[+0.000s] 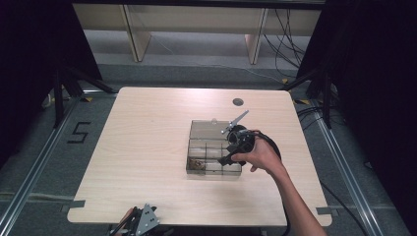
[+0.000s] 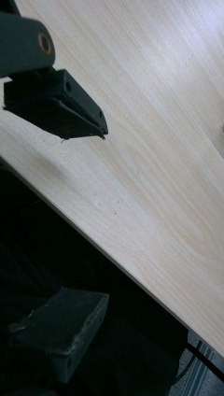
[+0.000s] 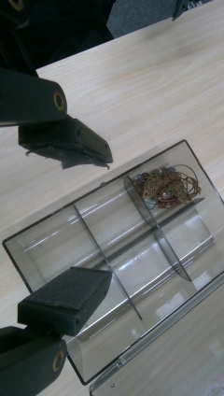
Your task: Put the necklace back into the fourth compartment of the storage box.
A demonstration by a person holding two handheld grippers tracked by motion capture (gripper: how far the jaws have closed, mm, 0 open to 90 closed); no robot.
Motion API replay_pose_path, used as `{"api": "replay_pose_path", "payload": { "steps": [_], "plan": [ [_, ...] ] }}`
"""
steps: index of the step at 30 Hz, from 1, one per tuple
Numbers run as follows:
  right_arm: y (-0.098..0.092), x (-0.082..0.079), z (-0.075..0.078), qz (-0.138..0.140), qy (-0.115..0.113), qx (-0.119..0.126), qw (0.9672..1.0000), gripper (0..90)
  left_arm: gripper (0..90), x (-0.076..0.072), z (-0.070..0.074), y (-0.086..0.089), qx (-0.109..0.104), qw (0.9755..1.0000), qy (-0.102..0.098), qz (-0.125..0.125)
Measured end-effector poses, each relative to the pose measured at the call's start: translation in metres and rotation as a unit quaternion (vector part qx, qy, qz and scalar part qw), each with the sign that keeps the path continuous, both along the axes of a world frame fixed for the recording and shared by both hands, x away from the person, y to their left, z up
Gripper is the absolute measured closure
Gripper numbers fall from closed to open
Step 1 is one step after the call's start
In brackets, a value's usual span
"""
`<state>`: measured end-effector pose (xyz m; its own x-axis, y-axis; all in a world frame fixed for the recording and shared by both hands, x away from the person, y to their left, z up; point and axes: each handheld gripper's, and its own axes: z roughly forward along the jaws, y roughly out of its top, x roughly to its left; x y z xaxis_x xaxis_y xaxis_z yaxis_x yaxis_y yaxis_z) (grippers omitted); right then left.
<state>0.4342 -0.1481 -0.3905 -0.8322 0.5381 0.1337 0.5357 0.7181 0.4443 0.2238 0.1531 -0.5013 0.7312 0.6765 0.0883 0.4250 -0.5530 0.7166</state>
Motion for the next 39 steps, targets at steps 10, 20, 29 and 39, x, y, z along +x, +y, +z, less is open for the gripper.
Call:
{"api": "replay_pose_path", "payload": {
  "steps": [10,20,29,39],
  "plan": [
    [-0.014,-0.011,0.001,-0.005,-0.016,0.018,0.9997,34.1,15.7,0.0,-0.001,-0.001,-0.005,0.9999,0.011,0.0],
    [-0.033,-0.023,-0.003,-0.019,-0.011,0.026,0.9994,33.2,15.8,0.001,0.001,0.001,0.01,0.9999,-0.004,-0.014],
    [-0.047,-0.032,-0.005,-0.03,-0.016,0.041,0.9986,30.2,15.7,0.0,0.001,0.001,0.013,0.9999,0.0,-0.01],
    [-0.053,-0.041,-0.011,-0.029,-0.022,0.045,0.9983,27.3,15.7,0.001,0.001,0.001,0.007,0.9999,-0.006,-0.01]
  ]
}}
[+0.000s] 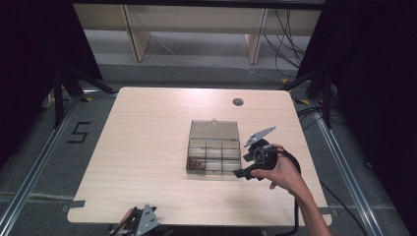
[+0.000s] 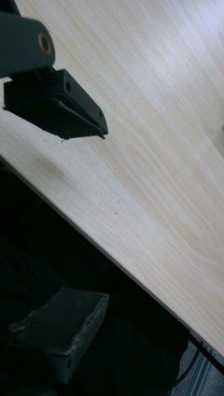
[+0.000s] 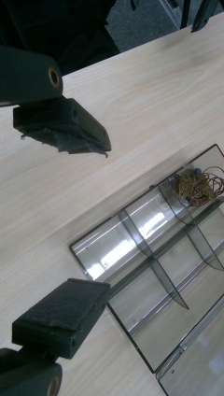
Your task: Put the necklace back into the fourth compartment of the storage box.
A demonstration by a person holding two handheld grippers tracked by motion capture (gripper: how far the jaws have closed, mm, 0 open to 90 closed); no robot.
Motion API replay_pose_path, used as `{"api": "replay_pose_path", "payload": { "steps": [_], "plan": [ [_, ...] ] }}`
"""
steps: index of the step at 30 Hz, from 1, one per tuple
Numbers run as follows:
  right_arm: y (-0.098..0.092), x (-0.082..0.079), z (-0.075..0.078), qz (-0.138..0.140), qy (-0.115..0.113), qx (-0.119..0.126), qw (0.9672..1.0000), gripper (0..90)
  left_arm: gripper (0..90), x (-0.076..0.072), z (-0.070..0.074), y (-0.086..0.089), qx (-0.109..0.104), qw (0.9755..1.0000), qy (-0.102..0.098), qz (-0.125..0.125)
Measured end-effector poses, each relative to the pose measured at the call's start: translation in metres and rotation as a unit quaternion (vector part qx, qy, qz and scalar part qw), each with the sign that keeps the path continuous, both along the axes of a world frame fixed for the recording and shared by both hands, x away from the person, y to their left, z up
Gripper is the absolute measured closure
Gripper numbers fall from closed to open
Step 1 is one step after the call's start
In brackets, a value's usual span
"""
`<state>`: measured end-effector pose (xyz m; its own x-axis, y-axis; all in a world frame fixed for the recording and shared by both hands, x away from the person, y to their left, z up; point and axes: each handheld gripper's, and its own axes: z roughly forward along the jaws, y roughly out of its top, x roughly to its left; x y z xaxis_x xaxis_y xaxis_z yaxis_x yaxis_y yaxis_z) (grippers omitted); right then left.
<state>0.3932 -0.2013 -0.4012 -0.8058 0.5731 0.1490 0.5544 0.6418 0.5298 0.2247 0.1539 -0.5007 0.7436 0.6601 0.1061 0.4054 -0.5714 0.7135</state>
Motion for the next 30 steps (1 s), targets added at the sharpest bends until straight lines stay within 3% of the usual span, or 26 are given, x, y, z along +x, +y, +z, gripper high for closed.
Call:
{"api": "replay_pose_path", "payload": {
  "steps": [1,2,3,7,9,15,17,18,21,30],
  "plan": [
    [0.0,0.0,-0.001,0.008,-0.003,0.003,1.0,27.4,15.7,0.0,0.0,0.0,0.0,1.0,-0.001,-0.002],
    [0.001,-0.002,-0.001,-0.005,0.005,0.004,1.0,27.4,15.8,0.0,0.0,0.0,0.0,1.0,0.0,-0.002],
    [0.0,-0.002,-0.002,0.008,-0.008,0.005,0.9999,27.3,15.8,0.0,0.0,0.0,0.0,1.0,0.0,-0.002],
    [-0.001,-0.005,-0.004,0.01,-0.011,0.01,0.9998,27.3,15.8,0.0,0.0,0.0,0.001,1.0,-0.002,-0.002],
    [-0.001,-0.007,-0.004,0.011,-0.013,0.01,0.9998,27.4,15.7,-0.001,-0.001,-0.001,-0.006,0.9999,0.008,0.009],
    [-0.002,-0.01,-0.008,0.019,-0.015,0.015,0.9996,27.3,15.8,0.0,0.0,0.0,0.001,1.0,0.003,0.002],
    [-0.002,-0.013,-0.007,0.006,-0.018,0.014,0.9997,27.3,15.8,-0.001,-0.001,0.0,-0.005,0.9999,0.007,0.008],
    [-0.002,-0.014,-0.008,0.01,-0.011,0.016,0.9998,27.2,15.8,-0.001,-0.001,0.0,-0.004,0.9999,0.006,0.008],
    [-0.003,-0.015,-0.008,0.017,-0.018,0.016,0.9996,27.2,15.8,0.0,0.0,0.0,0.003,1.0,0.002,0.002],
    [-0.006,-0.022,-0.013,0.007,-0.017,0.021,0.9996,26.5,15.8,0.0,-0.002,0.0,-0.006,1.0,0.002,0.005]
  ]
}}
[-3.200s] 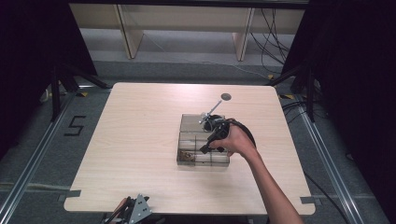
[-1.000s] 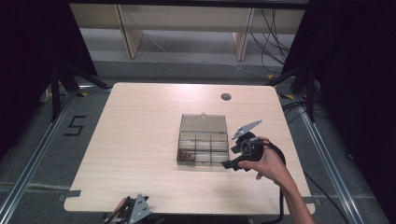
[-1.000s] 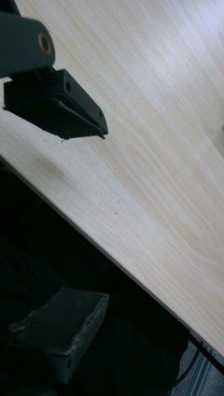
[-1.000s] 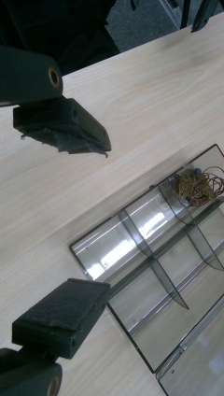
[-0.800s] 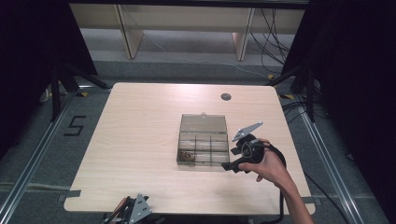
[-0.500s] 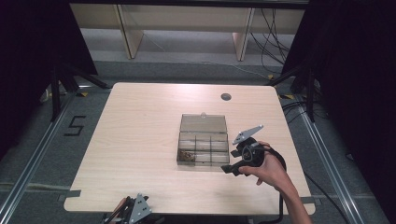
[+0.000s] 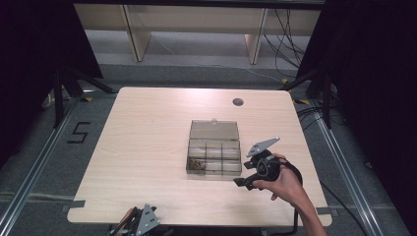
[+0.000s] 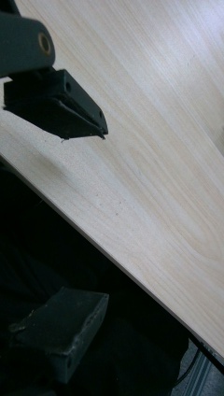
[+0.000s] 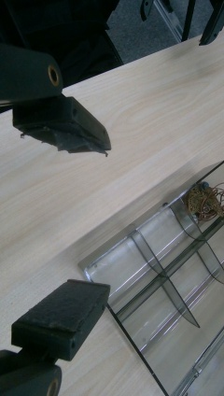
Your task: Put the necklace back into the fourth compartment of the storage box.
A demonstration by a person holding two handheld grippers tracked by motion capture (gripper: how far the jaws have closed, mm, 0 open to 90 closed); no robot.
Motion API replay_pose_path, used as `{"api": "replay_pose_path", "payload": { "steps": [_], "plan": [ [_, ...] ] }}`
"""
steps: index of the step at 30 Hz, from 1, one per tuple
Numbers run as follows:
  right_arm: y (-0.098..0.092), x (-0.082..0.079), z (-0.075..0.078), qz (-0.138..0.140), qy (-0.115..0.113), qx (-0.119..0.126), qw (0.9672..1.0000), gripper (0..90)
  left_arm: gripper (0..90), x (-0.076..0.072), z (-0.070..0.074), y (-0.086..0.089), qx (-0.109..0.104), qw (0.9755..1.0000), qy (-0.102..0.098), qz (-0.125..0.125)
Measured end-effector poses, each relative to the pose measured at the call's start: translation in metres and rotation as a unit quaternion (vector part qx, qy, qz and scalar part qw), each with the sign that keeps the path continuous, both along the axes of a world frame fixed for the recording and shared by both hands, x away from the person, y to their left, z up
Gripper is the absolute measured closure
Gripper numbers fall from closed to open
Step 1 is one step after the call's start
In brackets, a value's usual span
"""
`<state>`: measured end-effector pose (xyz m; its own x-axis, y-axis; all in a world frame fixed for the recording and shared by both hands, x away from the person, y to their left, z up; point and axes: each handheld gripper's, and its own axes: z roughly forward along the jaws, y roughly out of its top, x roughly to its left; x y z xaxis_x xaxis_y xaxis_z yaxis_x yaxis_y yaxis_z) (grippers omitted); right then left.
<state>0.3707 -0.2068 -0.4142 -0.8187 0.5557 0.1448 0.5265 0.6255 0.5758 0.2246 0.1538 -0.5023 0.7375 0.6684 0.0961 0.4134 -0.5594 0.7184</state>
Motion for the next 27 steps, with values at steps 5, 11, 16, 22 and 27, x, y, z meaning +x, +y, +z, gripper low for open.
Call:
{"api": "replay_pose_path", "payload": {
  "steps": [5,11,16,22,27],
  "plan": [
    [-0.002,-0.003,-0.004,-0.003,-0.001,0.007,1.0,26.2,15.8,0.001,0.001,0.001,0.011,0.9999,0.003,-0.003],
    [-0.004,-0.007,-0.005,-0.008,-0.005,0.008,0.9999,26.1,15.7,0.001,0.002,0.002,0.009,0.9999,0.002,-0.003],
    [-0.008,-0.009,-0.006,-0.014,-0.007,0.013,0.9998,25.3,15.8,0.0,0.002,0.002,0.01,0.9999,0.002,-0.005],
    [-0.012,-0.015,-0.012,-0.018,-0.012,0.028,0.9994,25.1,15.8,0.001,0.002,0.002,0.01,0.9999,-0.003,-0.008],
    [-0.018,-0.018,-0.015,-0.018,-0.012,0.027,0.9994,24.1,15.7,-0.001,0.001,0.001,0.0,1.0,0.008,0.004]
  ]
}}
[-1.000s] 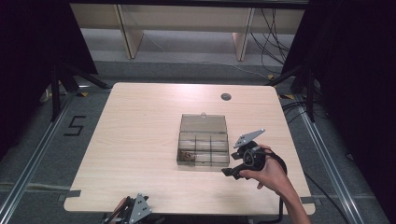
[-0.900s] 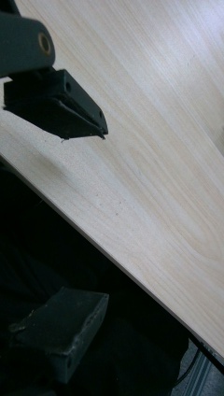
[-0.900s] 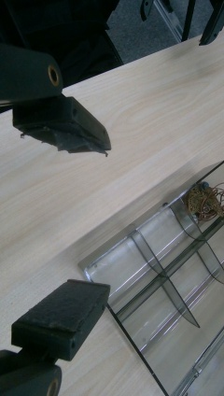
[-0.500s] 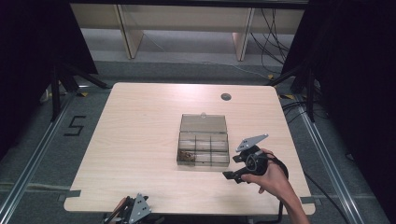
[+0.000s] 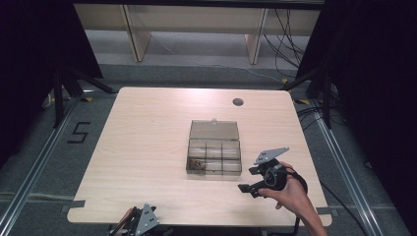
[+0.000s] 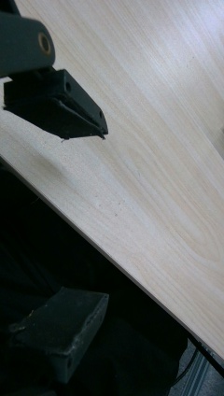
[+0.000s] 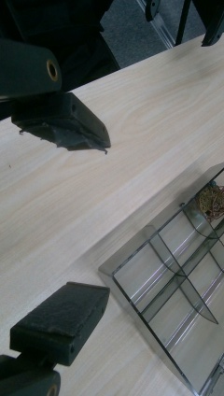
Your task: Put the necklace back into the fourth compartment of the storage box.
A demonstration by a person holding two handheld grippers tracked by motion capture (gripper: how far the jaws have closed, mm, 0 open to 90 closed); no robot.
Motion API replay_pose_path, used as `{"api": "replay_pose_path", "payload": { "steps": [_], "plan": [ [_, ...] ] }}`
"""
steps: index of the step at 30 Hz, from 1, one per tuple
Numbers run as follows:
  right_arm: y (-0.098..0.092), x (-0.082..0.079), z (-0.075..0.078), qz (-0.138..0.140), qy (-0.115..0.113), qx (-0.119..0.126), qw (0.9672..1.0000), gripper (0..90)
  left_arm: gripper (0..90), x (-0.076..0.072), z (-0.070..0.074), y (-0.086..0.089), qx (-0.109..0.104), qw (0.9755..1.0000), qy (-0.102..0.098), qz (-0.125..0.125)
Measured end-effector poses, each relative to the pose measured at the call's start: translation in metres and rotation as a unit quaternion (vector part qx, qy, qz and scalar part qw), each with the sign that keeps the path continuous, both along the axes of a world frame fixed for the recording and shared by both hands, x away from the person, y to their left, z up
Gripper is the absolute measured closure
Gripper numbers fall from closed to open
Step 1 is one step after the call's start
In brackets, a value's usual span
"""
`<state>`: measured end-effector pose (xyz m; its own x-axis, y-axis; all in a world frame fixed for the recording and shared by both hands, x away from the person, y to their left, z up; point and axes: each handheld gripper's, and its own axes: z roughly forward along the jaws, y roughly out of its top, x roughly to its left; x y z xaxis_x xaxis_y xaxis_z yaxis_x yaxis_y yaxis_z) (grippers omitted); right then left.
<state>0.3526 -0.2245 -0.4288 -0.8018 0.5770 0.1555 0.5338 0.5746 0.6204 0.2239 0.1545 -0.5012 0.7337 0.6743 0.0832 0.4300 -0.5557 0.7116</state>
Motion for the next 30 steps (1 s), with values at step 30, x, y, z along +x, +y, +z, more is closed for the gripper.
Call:
{"api": "replay_pose_path", "payload": {
  "steps": [30],
  "plan": [
    [-0.018,-0.024,-0.023,-0.032,-0.004,0.029,0.9991,20.3,15.8,0.002,-0.001,0.002,0.002,1.0,-0.003,0.003]
  ]
}}
